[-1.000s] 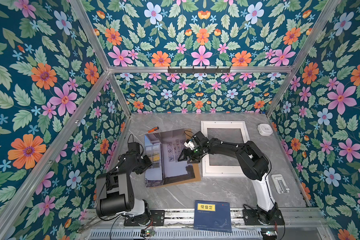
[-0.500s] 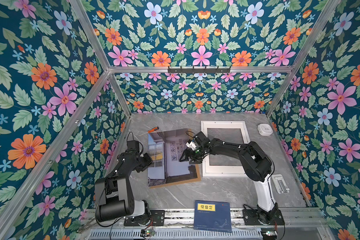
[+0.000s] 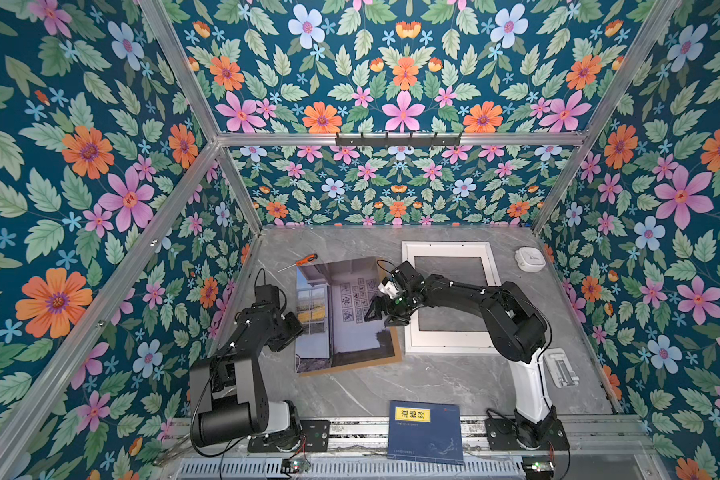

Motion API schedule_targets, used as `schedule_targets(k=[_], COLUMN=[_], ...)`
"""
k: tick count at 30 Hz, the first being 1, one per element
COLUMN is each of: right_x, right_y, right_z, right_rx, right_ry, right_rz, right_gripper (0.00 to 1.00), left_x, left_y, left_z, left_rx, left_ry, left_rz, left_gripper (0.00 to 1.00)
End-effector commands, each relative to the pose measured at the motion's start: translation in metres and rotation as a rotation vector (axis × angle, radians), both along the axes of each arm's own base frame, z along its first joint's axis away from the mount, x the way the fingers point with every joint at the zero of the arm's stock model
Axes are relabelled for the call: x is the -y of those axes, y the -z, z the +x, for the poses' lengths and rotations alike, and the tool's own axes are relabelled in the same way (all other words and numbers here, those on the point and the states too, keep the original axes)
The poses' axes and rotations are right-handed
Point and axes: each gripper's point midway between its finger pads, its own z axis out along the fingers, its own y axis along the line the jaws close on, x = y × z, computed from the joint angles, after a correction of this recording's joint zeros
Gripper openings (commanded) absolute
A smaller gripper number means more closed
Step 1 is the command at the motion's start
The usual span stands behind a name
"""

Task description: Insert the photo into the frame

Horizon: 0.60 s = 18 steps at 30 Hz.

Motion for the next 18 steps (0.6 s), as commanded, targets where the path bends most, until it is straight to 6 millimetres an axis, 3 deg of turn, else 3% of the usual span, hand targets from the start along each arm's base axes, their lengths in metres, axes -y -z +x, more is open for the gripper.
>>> schedule_targets(k=[1,5,18], right_x=[0.008,0.008,0.010], right_y=[0.004,0.002,0.003], right_z=[0.001,0.003,0.004], right_rx=[0.010,0.020,0.017], right_ry=[0.012,0.010,0.018], right_rz=[-0.058,-0.065,-0.071], right_gripper=[0.88,0.88,0.87], left_x=[0.001,0.015,0.026], left_y=[0.007,0.014,0.016], left_z=[-0.005,-0.004,-0.004], left_rx=[-0.036,-0.042,-0.027], left_ry=[0.001,0.023,0.035], left_rz=[0.012,-0.051,-0.095], left_gripper=[0.54,0.55,0.50])
